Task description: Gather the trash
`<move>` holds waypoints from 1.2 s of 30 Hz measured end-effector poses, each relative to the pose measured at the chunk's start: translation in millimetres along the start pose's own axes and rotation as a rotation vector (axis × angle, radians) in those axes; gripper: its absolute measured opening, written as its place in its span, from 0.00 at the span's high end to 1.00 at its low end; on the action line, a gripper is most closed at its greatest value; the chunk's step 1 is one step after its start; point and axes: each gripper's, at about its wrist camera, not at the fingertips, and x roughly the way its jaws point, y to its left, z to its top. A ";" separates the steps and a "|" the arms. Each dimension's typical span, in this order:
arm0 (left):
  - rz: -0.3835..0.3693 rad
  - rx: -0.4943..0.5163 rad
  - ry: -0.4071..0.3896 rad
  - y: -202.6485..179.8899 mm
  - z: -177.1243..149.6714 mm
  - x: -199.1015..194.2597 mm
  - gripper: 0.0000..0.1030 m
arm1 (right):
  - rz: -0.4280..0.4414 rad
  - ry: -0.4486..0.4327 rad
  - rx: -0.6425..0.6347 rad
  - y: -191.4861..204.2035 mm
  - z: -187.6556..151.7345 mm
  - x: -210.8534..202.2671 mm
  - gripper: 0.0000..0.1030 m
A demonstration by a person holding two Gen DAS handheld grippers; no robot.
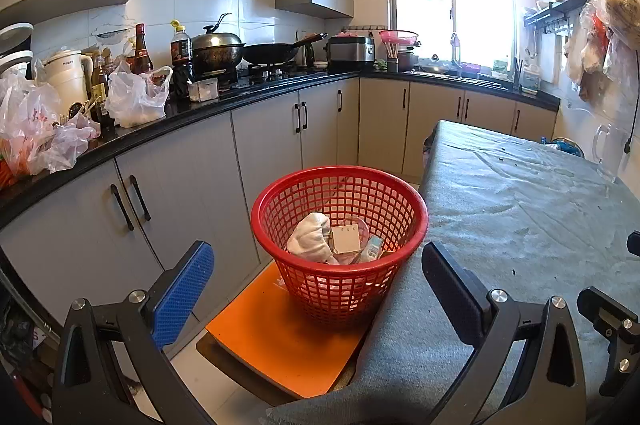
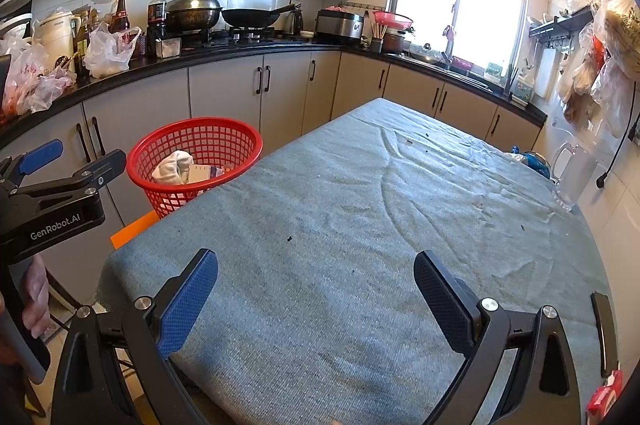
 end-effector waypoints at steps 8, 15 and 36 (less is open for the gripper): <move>-0.004 0.002 -0.005 0.8 2.8 -6.5 0.00 | 0.000 0.000 -0.002 0.7 -1.6 -1.3 0.03; -0.005 0.004 -0.009 1.0 3.6 -9.2 0.00 | -0.003 -0.003 -0.005 -0.2 -4.5 -5.1 0.03; -0.047 0.076 -0.009 -33.0 12.7 -10.7 0.00 | -0.031 0.006 0.065 -34.1 -16.1 -9.6 0.03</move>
